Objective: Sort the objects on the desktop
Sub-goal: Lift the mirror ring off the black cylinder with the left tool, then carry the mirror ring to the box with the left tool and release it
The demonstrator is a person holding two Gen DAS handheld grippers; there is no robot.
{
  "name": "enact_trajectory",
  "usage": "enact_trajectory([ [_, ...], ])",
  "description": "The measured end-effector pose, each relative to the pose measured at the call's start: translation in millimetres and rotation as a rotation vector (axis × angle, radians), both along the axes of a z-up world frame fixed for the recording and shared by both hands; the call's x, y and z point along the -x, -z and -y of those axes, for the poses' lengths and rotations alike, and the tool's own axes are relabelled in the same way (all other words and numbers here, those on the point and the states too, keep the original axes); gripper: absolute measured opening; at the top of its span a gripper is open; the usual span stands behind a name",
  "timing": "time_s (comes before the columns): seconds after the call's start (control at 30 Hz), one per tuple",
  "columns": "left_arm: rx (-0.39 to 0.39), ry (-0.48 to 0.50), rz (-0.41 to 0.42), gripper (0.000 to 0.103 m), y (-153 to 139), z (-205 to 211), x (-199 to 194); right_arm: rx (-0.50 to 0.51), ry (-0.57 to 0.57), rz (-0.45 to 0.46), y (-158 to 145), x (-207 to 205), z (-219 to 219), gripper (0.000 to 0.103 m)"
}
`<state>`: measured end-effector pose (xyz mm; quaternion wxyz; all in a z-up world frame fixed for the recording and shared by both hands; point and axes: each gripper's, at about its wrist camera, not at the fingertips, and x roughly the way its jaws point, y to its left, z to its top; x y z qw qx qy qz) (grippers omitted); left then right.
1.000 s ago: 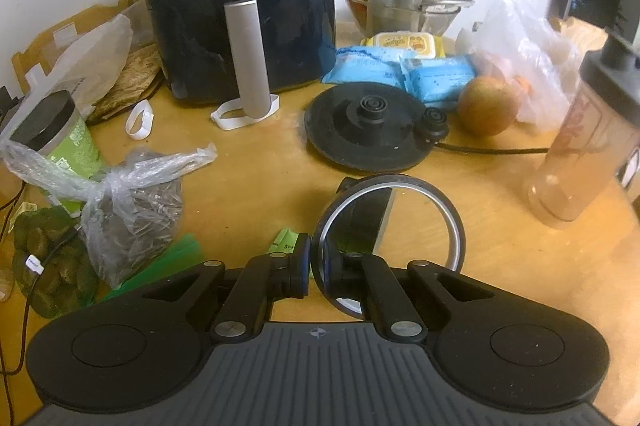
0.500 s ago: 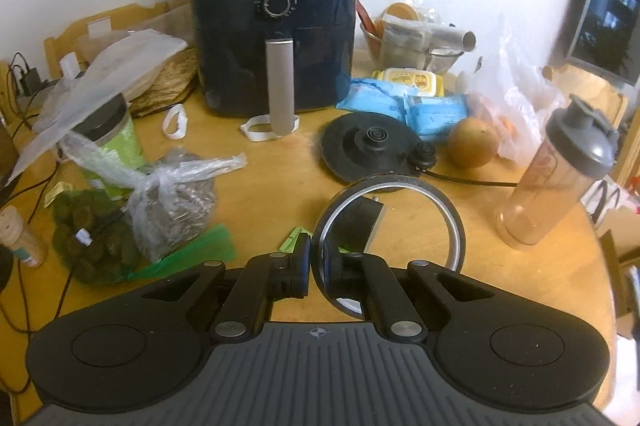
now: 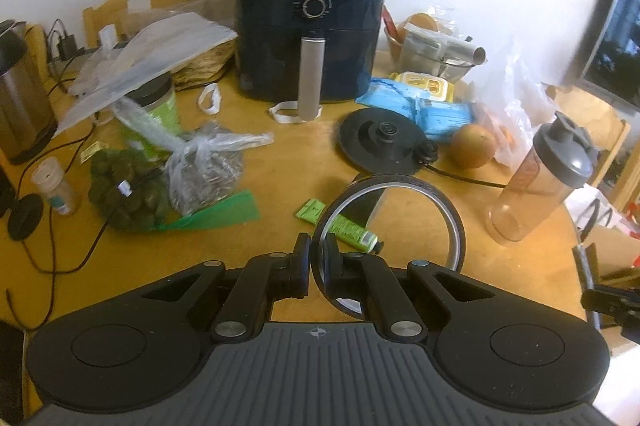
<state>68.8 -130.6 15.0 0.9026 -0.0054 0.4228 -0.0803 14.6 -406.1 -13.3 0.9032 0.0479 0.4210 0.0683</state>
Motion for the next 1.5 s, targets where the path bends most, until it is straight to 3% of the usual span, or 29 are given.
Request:
enact_trajectory([
  [0.63, 0.015, -0.088, -0.085, 0.007, -7.3, -18.2, 56.5, -0.048, -0.149, 0.012, -2.9, -6.0, -3.9, 0.017],
  [1.13, 0.025, 0.018, -0.17, 0.007, 19.4, -23.1, 86.4, -0.059, -0.145, 0.013, -7.3, 12.7, -37.5, 0.017],
  [1.5, 0.039, 0.128, -0.151, 0.011, 33.1, -22.6, 93.1, -0.023, -0.114, 0.001, -8.9, 31.8, -56.6, 0.017],
])
